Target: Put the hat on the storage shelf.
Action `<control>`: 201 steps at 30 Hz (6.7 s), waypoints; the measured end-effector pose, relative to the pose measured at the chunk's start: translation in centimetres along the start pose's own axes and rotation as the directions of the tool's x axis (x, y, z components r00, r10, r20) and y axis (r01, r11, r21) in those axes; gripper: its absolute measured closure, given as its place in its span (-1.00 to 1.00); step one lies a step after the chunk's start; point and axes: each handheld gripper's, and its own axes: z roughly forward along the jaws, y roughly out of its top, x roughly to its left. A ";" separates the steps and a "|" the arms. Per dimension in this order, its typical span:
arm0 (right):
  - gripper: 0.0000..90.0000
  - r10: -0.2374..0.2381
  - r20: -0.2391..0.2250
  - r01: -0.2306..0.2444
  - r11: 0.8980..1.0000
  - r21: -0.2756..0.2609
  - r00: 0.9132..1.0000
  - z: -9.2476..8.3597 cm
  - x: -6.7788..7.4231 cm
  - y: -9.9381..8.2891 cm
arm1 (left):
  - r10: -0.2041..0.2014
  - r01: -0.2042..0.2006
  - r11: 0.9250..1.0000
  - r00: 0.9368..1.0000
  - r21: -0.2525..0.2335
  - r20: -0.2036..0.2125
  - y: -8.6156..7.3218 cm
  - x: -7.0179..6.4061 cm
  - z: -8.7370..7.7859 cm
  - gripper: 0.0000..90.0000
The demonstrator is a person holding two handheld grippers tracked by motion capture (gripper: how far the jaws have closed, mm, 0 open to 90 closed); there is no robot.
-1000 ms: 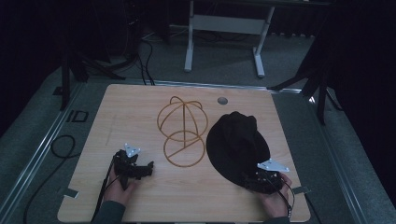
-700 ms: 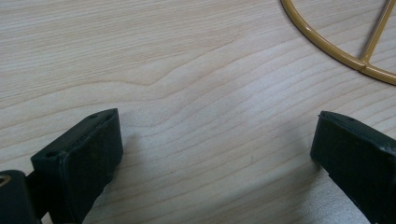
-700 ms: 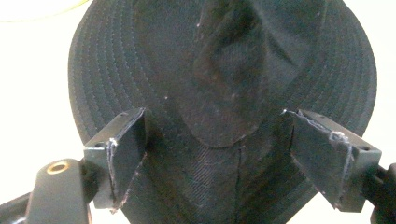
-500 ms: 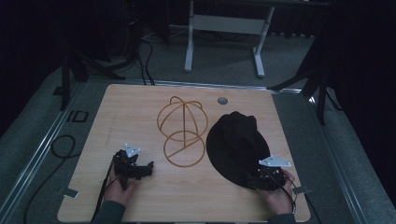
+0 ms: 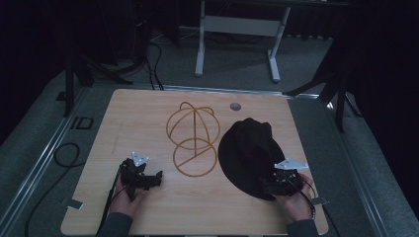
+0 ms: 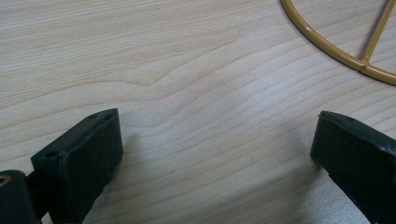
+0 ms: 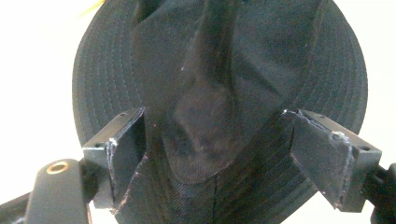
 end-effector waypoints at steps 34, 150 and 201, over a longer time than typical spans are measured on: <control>-0.48 -0.040 -0.056 0.044 0.996 0.072 0.998 0.6 -0.8 3.3 | -0.004 0.004 1.000 1.000 -0.003 0.000 0.0 0.0 0.0 -0.94; 0.95 -0.176 -0.227 0.240 0.923 0.301 0.958 0.1 -1.3 13.4 | -0.005 0.005 1.000 1.000 -0.002 0.000 0.0 0.0 0.0 -0.94; 0.94 -0.330 -0.256 0.393 0.884 0.253 0.908 -4.2 0.1 17.3 | -0.003 0.003 1.000 1.000 0.001 0.001 0.0 0.0 0.0 -0.94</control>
